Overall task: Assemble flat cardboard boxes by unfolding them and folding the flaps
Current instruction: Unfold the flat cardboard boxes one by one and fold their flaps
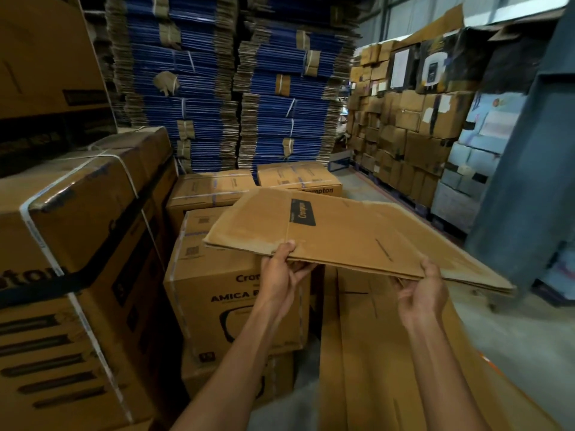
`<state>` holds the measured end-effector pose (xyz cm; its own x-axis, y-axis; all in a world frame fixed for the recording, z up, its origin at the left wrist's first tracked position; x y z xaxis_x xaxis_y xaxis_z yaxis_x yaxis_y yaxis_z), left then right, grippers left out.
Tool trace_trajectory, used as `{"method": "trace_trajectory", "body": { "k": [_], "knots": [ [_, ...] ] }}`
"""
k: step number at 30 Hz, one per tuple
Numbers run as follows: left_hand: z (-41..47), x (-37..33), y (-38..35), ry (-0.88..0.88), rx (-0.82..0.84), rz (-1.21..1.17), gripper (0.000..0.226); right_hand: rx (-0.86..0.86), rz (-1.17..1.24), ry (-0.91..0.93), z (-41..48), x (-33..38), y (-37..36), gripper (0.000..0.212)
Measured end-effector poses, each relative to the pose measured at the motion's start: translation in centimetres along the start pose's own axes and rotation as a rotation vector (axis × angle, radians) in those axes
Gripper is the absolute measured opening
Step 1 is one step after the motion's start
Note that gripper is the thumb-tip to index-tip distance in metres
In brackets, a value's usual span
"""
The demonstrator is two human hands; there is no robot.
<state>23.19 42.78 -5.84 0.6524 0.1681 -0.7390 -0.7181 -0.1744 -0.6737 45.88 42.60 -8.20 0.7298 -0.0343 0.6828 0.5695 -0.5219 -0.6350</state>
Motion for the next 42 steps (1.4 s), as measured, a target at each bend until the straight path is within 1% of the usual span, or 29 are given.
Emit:
{"method": "trace_trajectory", "body": {
  "k": [3,6,9,12,14,16,20,22,24,26,28,31,34,37,39,42],
  "knots": [
    [-1.2,3.2,-3.1,0.043,0.036,-0.014,0.031,-0.021,0.006,0.040,0.4,3.5,2.8,0.010],
    [-2.5,7.2,-6.0,0.102,0.076,-0.015,0.018,-0.060,0.007,0.075,1.0,6.9,6.6,0.007],
    [-3.6,11.6,-7.9,0.189,0.096,-0.033,0.020,-0.106,-0.011,0.068,2.0,9.6,10.7,0.006],
    [-4.6,16.4,-8.6,0.282,0.087,-0.023,0.020,-0.166,-0.041,0.028,3.8,10.8,15.6,0.011],
    [-5.5,19.5,-8.3,0.353,0.062,-0.026,0.027,-0.214,-0.076,-0.012,5.0,10.8,18.7,0.016],
    [-6.3,22.6,-7.4,0.430,0.027,-0.009,0.033,-0.272,-0.108,-0.064,6.4,10.3,21.8,0.017],
    [-8.1,28.5,-4.3,0.557,-0.007,0.126,0.022,-0.370,-0.179,-0.193,9.9,7.2,28.8,0.025],
    [-9.2,31.0,-2.3,0.627,-0.033,0.162,0.023,-0.411,-0.202,-0.263,10.9,4.8,32.4,0.025],
    [-10.3,33.3,0.1,0.704,-0.122,0.163,0.027,-0.456,-0.242,-0.331,11.1,2.7,35.2,0.026],
    [-11.3,35.3,2.6,0.771,-0.256,0.159,0.028,-0.494,-0.298,-0.384,11.4,1.1,37.2,0.029],
    [-12.0,37.0,4.5,0.800,-0.369,0.195,0.034,-0.517,-0.323,-0.435,11.8,-0.2,38.5,0.031],
    [-12.7,39.3,6.3,0.813,-0.474,0.259,0.047,-0.567,-0.295,-0.503,12.4,-1.8,40.0,0.031],
    [-12.6,40.6,6.9,0.810,-0.503,0.269,0.045,-0.625,-0.277,-0.500,12.9,-3.3,41.1,0.027],
    [-12.1,41.6,7.5,0.803,-0.530,0.283,0.037,-0.649,-0.298,-0.550,13.2,-4.8,41.6,0.021],
    [-11.7,42.1,7.9,0.817,-0.553,0.316,0.034,-0.657,-0.317,-0.582,13.4,-5.5,41.7,0.023],
    [-11.6,42.2,8.3,0.867,-0.530,0.328,0.033,-0.685,-0.321,-0.597,13.6,-6.2,41.9,0.024]
  ]
}}
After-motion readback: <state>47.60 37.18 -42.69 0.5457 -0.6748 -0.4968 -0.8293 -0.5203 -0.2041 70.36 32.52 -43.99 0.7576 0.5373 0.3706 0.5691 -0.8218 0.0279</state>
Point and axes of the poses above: each hand's wrist, its own z-axis towards the middle knuckle, its own y-axis out of the back of the hand, x = y × z, the point moved 2 cm from there along z, towards the middle knuckle, and after that the axes turned 9 degrees about -y, right-handed, at the moved point
